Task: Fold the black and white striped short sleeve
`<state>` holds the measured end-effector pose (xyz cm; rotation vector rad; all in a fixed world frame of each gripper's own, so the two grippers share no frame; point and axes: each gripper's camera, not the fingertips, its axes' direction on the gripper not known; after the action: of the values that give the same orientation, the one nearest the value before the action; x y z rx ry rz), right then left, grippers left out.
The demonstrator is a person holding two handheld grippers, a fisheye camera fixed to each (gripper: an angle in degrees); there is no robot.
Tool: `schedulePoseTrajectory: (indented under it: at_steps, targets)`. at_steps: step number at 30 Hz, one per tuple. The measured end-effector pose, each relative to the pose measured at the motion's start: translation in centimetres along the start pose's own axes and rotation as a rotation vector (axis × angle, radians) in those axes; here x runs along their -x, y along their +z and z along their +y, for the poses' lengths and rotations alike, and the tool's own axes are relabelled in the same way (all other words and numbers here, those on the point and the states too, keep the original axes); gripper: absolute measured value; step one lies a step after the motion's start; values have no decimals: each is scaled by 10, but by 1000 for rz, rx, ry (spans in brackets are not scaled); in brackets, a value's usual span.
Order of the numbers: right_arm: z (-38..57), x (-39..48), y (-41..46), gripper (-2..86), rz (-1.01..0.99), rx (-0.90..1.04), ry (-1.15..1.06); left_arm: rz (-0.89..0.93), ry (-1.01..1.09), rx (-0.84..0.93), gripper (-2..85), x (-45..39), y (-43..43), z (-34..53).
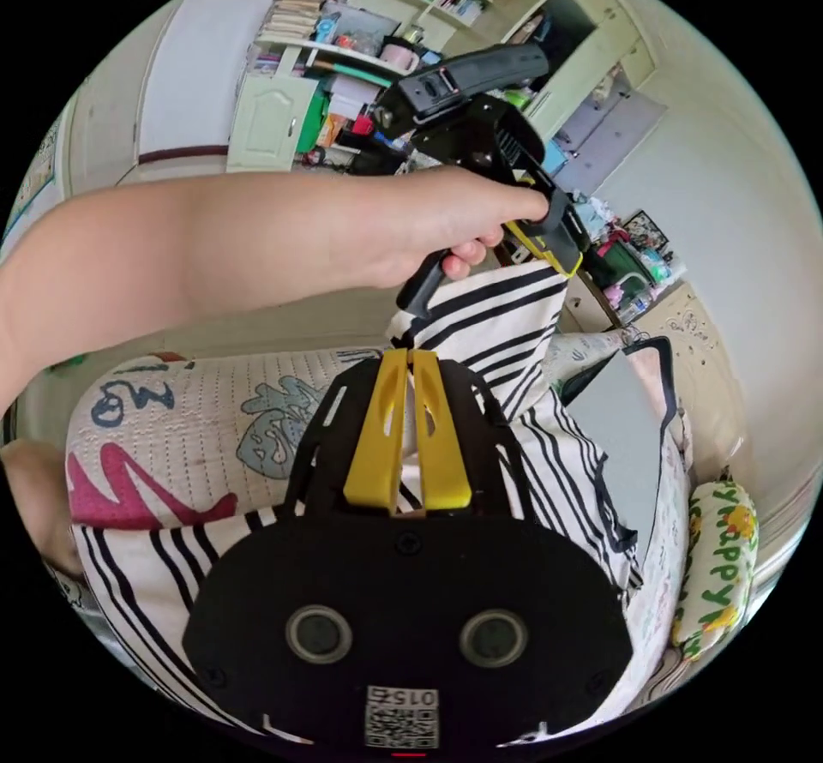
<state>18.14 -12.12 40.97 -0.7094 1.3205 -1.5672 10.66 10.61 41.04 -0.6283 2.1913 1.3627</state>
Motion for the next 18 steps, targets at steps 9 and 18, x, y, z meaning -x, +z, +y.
schedulePoseTrajectory:
  at_steps: [9,18]
  targets:
    - [142,-57,-75,8,67,-71,108,331,233,320,-2,-175,137,12]
    - [223,-103,-108,23,17,42,136,528,214,372,-6,-183,142,34]
